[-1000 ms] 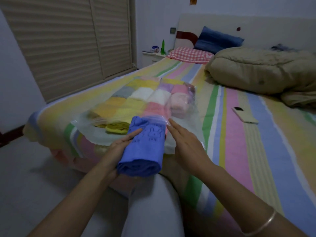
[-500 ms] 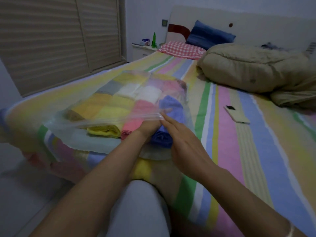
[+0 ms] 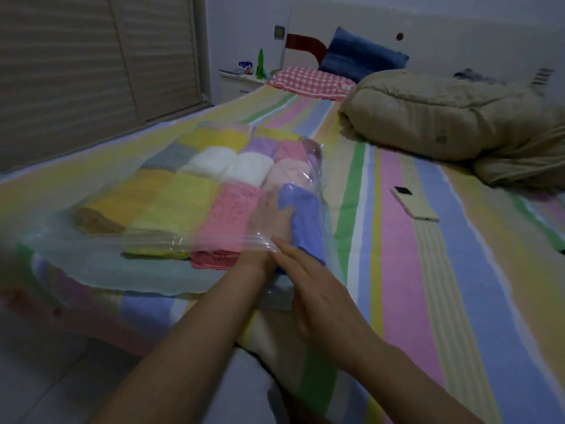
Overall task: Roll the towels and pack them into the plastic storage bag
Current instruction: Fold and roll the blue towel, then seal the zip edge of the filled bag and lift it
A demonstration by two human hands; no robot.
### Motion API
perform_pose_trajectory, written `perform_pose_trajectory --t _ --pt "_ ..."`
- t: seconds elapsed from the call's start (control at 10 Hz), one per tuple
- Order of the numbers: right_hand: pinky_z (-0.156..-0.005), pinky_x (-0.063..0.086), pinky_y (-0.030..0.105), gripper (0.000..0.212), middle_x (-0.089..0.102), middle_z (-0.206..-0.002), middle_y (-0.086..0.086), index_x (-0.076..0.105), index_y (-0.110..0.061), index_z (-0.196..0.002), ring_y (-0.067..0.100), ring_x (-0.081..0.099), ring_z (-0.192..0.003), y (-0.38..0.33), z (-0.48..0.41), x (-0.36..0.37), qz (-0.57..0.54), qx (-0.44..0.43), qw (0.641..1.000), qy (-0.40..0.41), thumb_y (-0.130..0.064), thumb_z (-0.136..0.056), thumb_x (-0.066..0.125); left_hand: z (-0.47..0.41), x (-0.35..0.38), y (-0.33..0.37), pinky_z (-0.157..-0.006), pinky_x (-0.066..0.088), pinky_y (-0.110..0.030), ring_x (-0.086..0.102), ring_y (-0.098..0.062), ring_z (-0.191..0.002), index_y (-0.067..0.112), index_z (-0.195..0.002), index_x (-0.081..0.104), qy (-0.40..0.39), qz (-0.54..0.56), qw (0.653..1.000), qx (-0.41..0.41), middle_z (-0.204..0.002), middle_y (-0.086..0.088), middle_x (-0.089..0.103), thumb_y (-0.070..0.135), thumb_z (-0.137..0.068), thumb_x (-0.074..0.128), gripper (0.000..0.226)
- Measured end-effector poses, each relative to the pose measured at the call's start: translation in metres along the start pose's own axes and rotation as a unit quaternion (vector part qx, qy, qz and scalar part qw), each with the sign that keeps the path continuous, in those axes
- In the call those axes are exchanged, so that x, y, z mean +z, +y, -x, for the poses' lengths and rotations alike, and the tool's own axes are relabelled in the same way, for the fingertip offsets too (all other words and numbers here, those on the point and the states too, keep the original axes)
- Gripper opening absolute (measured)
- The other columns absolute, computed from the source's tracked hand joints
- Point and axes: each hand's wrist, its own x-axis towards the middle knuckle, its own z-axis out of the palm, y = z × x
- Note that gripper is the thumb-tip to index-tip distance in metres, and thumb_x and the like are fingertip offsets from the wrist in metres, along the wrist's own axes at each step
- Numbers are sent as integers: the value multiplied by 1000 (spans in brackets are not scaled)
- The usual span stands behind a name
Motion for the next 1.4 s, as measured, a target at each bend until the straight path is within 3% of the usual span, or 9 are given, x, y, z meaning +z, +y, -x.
perform_pose_trajectory --t 0.2,0.3,0.4,0.5,0.6,0.7,0.8,1.2,1.4 --pt "-106 40 36 60 40 -149 9 46 -6 -140 21 43 -134 -4 -3 0 -24 18 999 26 -11 -82 30 -27 63 -45 -116 23 -48 29 -30 -141 15 -141 34 147 -160 972 91 -154 -12 29 28 -96 13 52" --pt "-97 48 39 57 46 -145 8 54 -9 -134 26 50 -126 -3 -3 1 -24 27 999 12 -14 -81 31 -31 73 -52 -119 -2 -48 2 -20 -148 30 -152 3 66 -279 947 145 -161 -1 3 46 -78 -3 76" --pt "-93 47 31 42 54 -135 5 67 -12 -111 23 55 -118 1 4 -1 -61 17 998 15 -14 -79 40 -27 81 -58 -118 -4 -49 -7 -18 -148 34 -151 -5 75 -275 944 163 -161 4 -3 54 -75 -6 79" --pt "-88 43 22 23 62 -113 -3 67 -19 -90 12 58 -105 11 18 -11 -92 116 982 120 -17 -80 46 -5 89 -60 -119 6 -49 4 -22 -149 30 -151 25 127 -150 969 152 -160 -4 15 55 -85 11 72" --pt "-77 45 29 2 64 -97 -4 55 -24 -91 19 62 -88 44 33 -20 -60 386 907 156 -24 -91 54 15 103 -71 -119 11 -44 11 -18 -148 30 -150 29 169 -96 966 173 -158 -2 22 63 -90 28 68" --pt "-57 47 29 36 68 -74 5 56 -16 -78 25 60 -59 64 39 -18 -189 519 833 42 -46 -96 46 20 106 -73 -120 9 -42 5 -17 -149 35 -150 23 164 -121 964 172 -160 0 14 73 -85 31 76" --pt "-39 36 20 45 61 -52 4 57 -9 -70 20 49 -40 57 37 -12 -265 495 827 -10 -41 -99 43 14 110 -63 -115 24 -47 22 -25 -146 34 -144 39 180 -133 962 153 -156 -6 29 62 -88 36 63" --pt "-49 27 26 41 40 -44 -4 49 -16 -59 16 36 -45 95 55 -50 -175 446 878 8 -30 -97 50 0 143 12 -104 41 -51 44 -31 -134 31 -132 56 261 -87 958 81 -143 -12 49 38 -89 33 50" --pt "-42 28 20 40 42 -48 5 49 -15 -61 16 37 -39 106 75 -48 -287 456 842 36 -33 -98 51 48 168 73 -82 43 -22 54 -7 -92 23 -92 60 392 226 892 20 -96 7 60 33 -79 51 19"
